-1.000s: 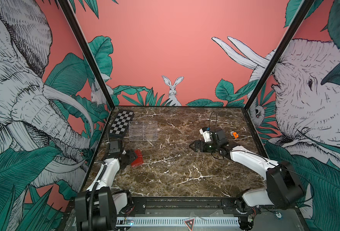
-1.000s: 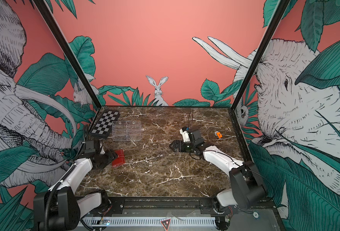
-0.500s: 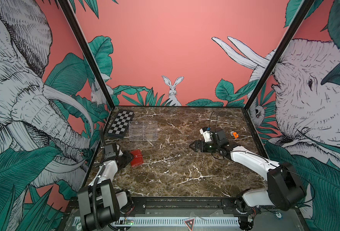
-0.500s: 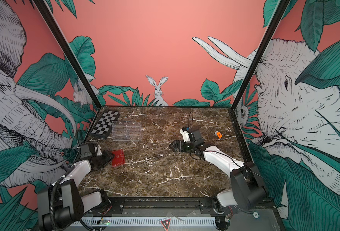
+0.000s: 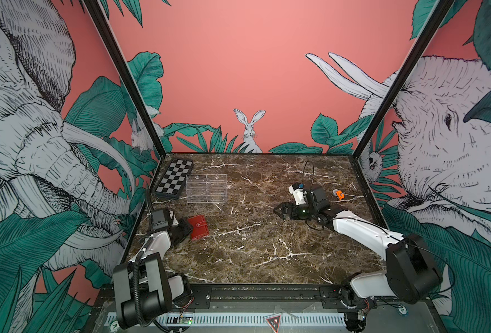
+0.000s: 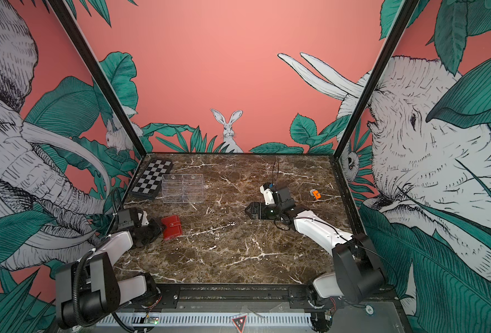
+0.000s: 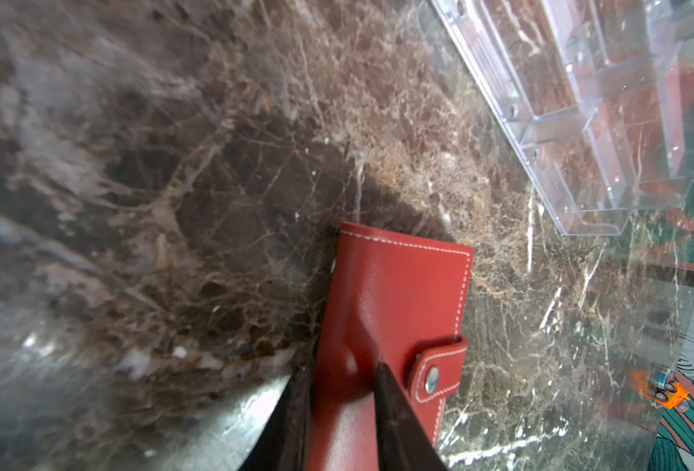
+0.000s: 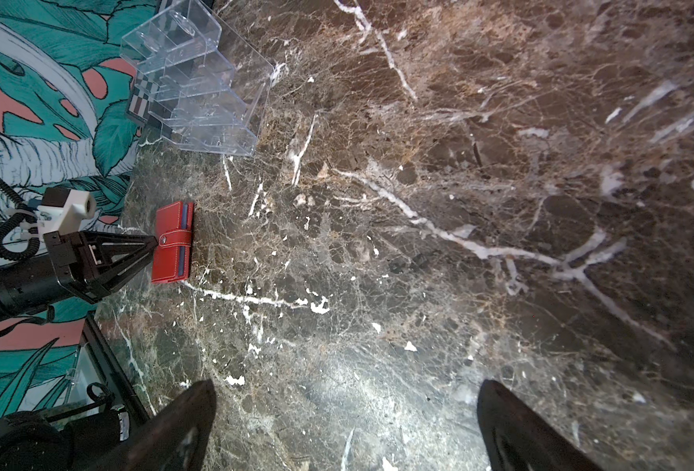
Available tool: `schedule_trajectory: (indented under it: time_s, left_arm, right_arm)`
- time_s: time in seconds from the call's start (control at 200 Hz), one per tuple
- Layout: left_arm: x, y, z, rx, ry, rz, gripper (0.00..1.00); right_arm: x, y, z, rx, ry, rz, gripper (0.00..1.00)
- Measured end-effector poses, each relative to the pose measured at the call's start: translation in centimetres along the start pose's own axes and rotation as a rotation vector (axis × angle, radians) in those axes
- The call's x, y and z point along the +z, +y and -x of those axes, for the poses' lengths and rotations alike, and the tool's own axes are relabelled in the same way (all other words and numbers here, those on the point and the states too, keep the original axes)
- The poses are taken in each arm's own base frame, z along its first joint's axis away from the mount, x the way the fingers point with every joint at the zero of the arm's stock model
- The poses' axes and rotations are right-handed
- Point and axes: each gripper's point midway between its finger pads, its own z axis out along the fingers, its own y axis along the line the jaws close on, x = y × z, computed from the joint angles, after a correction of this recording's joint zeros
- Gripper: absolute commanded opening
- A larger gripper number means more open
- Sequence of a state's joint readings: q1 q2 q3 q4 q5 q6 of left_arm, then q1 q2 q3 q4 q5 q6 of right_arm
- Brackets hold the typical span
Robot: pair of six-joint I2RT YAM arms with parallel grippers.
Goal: Take the credit cards out of the card holder
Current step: Pick up the card holder from the middle-left of the table.
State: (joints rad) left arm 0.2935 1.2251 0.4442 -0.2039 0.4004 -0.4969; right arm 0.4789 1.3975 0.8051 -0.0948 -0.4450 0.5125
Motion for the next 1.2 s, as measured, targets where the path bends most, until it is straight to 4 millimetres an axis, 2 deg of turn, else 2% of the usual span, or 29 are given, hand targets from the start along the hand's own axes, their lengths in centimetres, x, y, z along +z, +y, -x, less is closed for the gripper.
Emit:
schedule_trajectory:
  time_s: [0.145,0.25,0.65,0.79,1.02,1.2]
  left_arm:
    - [0.3,0.1,-0.1,-0.002,0.009,-0.004,0.17]
    - [0.4,-0.2,0.0,0.008,0.007,-0.022,0.0]
    - [0.4,-1.1,0.0,0.062,0.01,-0.062,0.0]
    - [0.7,-3.7,-0.9,0.143,0.025,-0.123,0.0]
    - [1.1,-9.6,-3.1,0.238,0.055,-0.28,0.0]
    - [1.3,-13.8,-6.9,0.302,0.133,-0.359,0.0]
  right_arm:
    - [0.0,0.0,0.0,0.0,0.0,-0.001,0.98]
    - [0.0,0.0,0.0,0.0,0.0,-0.002,0.98]
    - [0.0,0.1,-0.1,-0.002,0.001,0.0,0.98]
    - [-0.1,0.2,-0.2,-0.001,0.005,-0.001,0.98]
    - [-0.7,0.4,-0.4,0.0,0.008,-0.002,0.98]
    - [-1.8,1.0,0.2,-0.009,-0.022,0.004,0.98]
